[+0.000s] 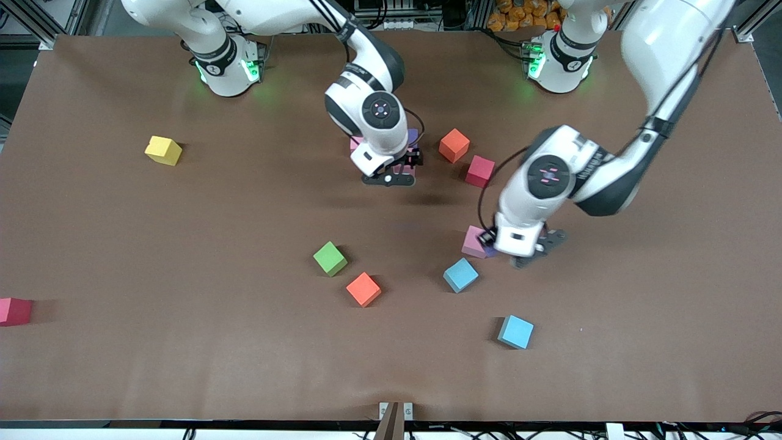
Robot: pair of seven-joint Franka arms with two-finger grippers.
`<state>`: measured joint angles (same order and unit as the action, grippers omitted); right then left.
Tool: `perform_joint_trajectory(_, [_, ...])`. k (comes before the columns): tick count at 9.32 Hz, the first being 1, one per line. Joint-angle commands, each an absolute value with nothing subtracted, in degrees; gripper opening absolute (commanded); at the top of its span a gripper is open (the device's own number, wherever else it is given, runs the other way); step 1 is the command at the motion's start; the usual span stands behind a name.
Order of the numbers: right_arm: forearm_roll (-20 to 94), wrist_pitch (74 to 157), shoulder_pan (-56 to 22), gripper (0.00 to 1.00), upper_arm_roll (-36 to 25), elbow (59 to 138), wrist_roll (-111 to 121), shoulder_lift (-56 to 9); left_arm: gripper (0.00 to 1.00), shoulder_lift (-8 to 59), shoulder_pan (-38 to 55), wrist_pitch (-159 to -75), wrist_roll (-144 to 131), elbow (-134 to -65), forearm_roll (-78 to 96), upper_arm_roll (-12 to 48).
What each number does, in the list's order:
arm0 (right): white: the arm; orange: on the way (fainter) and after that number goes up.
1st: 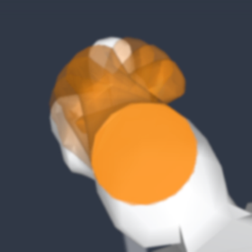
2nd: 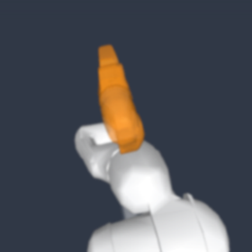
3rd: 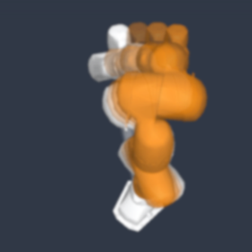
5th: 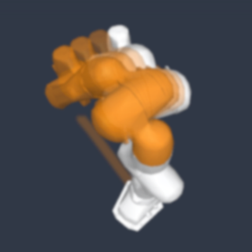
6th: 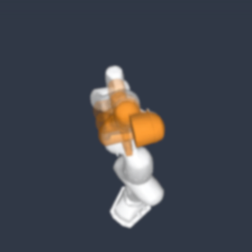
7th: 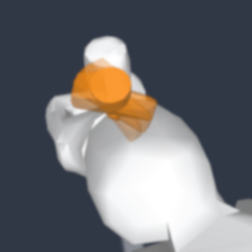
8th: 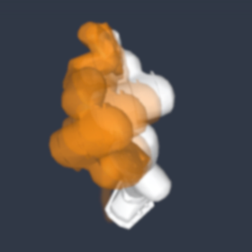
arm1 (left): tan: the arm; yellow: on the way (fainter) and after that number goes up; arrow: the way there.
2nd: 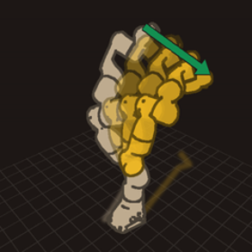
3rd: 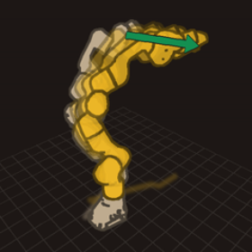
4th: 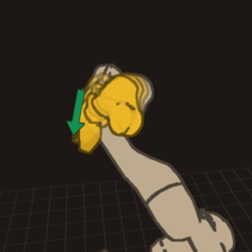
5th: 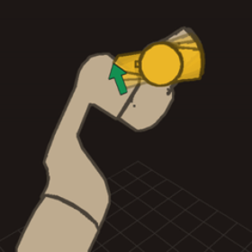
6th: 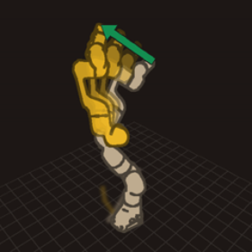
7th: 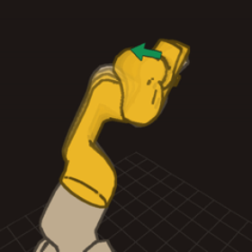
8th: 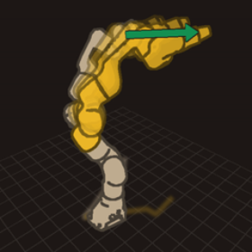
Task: Form number 2 with 11 blocks
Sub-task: 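Lift the purple cube with the left gripper while the right gripper withdraws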
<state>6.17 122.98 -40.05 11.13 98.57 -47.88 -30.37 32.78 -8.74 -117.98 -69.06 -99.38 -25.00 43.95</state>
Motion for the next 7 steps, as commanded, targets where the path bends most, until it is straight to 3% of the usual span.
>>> perform_joint_trajectory(1, [7.9,115.8,-36.1,1.00,11.4,99.1,-36.9,-26.6,0.00,33.3,-4.0,-115.8,-65.4,-99.1,-26.1,43.9])
perform_joint_trajectory(5, [5.8,103.7,-23.8,1.00,8.5,99.1,-16.9,-21.1,0.00,37.3,2.5,-116.5,-66.9,-98.6,-30.5,43.3])
perform_joint_trajectory(7, [-5.4,103.9,-19.8,1.00,4.8,98.8,-16.6,-20.5,0.00,40.3,8.8,-116.5,-71.3,-96.8,-33.6,41.2])
